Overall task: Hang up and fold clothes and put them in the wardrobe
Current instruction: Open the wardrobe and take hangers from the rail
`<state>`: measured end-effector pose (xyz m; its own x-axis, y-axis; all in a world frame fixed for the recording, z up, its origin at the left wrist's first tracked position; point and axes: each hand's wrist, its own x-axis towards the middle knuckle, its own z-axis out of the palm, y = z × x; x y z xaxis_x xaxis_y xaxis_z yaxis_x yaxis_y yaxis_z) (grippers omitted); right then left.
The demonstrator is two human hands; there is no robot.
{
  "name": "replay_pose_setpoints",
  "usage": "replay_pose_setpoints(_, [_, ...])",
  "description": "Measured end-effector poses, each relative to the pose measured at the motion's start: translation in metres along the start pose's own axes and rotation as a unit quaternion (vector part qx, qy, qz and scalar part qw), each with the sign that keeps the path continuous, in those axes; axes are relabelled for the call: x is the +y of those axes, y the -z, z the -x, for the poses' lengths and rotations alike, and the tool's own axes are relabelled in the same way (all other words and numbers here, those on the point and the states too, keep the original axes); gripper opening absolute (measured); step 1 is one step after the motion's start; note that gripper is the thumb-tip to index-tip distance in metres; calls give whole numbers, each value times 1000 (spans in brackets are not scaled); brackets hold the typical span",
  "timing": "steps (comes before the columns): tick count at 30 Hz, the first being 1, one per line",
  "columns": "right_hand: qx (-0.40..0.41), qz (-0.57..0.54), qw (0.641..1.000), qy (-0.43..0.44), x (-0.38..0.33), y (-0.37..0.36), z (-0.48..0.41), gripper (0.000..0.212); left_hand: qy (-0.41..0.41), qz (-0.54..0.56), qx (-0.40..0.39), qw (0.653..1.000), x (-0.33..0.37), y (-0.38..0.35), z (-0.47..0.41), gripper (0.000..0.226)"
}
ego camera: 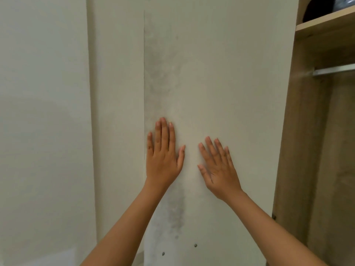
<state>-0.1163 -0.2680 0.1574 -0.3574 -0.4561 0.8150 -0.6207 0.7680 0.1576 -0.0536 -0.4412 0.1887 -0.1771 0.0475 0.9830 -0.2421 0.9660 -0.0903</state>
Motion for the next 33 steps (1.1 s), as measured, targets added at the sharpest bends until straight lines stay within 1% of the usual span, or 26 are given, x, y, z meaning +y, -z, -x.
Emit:
replay_pose_setpoints(2, [-21,-4,1000,8,11,7,4,60,-15,15,-10,1000,16,-3,7,66])
replay_pose_setpoints(4, [-34,-5,999,-8,26,18,11,62,-27,43,-20,999,38,-5,11,63])
replay_pose_setpoints(7, [-35,-13,995,-90,59,46,27,62,-64,135,-38,988,82,-9,16,57])
replay_pose_setpoints(9, [-31,16,991,-128,81,69,41,60,-87,226,-60,968,115,-14,24,56])
replay_pose_setpoints(11, [-44,74,987,-137,103,95,63,57,-91,320,-101,938,158,-18,35,55])
replay_pose_setpoints(13, [-62,127,977,-156,127,123,89,55,-69,416,-152,894,212,-11,48,56])
replay_pose_setpoints(15, [-76,191,965,-165,151,153,113,53,-33,502,-204,840,268,6,59,58])
replay_pose_setpoints(18, [-112,288,934,-179,186,204,145,44,-10,623,-260,738,347,49,72,56])
replay_pose_setpoints(19, [-121,311,925,-184,195,220,152,39,2,660,-285,695,371,63,76,52])
replay_pose_setpoints(21, [-154,363,899,-189,215,254,168,31,40,737,-353,575,420,97,83,42])
replay_pose_setpoints(22, [-176,396,882,-184,225,271,176,28,62,764,-371,524,444,114,87,35])
replay_pose_setpoints(23, [-197,431,863,-177,233,287,183,26,82,781,-382,488,468,129,91,30])
replay_pose_setpoints(24, [-212,461,845,-169,238,299,188,24,98,789,-391,464,486,141,96,27])
replay_pose_setpoints(26, [-243,517,805,-161,248,317,200,21,120,794,-416,426,518,166,104,27])
replay_pose_setpoints(27, [-255,535,789,-160,249,323,204,21,145,797,-424,404,530,176,108,28])
replay_pose_setpoints(28, [-273,540,778,-168,246,327,204,21,179,800,-432,376,539,185,110,30])
replay_pose_setpoints(29, [-310,528,768,-190,239,334,207,24,219,799,-447,339,546,199,114,35])
replay_pose_setpoints(31, [-370,488,762,-211,237,339,212,35,294,790,-464,273,549,217,115,42])
replay_pose_setpoints(32, [-386,467,761,-233,235,342,213,36,310,786,-469,257,546,223,114,43])
replay_pose_setpoints(33, [-392,471,753,-239,231,344,213,35,313,785,-470,257,544,224,114,43])
